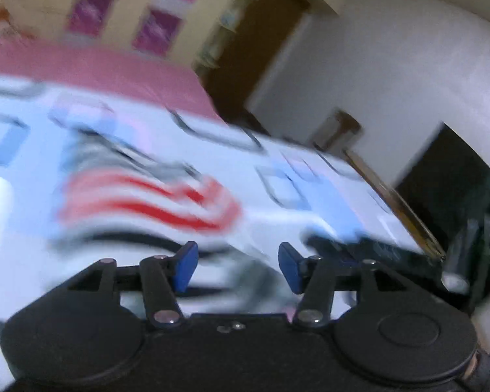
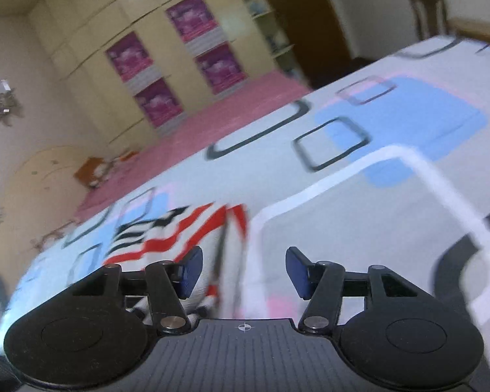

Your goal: Fold small clothes

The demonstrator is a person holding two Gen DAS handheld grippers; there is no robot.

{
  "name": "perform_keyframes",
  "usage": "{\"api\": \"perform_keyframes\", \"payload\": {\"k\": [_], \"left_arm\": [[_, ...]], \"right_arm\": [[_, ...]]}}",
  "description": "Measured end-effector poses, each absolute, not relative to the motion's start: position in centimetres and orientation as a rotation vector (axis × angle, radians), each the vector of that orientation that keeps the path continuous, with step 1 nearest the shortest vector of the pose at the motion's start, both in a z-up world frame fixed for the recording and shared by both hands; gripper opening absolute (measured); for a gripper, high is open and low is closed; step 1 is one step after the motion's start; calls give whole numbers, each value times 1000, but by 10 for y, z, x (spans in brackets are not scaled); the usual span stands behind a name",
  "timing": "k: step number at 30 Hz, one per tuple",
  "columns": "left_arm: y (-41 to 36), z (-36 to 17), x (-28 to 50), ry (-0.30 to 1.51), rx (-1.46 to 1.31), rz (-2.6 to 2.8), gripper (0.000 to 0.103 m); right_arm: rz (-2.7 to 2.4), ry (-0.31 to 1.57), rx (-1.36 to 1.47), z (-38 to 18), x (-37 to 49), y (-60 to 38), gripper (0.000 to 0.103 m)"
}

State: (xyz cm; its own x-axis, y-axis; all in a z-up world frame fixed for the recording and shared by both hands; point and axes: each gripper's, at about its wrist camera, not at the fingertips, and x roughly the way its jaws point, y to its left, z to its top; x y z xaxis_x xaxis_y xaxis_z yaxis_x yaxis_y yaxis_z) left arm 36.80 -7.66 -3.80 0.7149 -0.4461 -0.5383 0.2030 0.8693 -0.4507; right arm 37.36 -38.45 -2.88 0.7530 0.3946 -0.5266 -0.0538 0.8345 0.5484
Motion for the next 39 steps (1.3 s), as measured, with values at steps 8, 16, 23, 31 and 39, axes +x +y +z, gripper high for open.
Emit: {"api": "perform_keyframes", "payload": {"k": [8,16,23,31,39], "left_arm": [[-23,-74,417,833,-303,-270,34],[-19,-86,408,807,-235,-264,40],[-16,-78,400,833,-166,-309,40],[2,-66,444,761,-187,-341,39],[-1,-89,483,809,-271,-402,39]], "right_arm": [[376,823,510,-29,386,-342,56],[277,946,487,-62,361,-332,15],[263,940,454,-76,344,-327,14],[269,779,459,-37,401,-337,65],[261,750,273,-53,441,-317,10]]}}
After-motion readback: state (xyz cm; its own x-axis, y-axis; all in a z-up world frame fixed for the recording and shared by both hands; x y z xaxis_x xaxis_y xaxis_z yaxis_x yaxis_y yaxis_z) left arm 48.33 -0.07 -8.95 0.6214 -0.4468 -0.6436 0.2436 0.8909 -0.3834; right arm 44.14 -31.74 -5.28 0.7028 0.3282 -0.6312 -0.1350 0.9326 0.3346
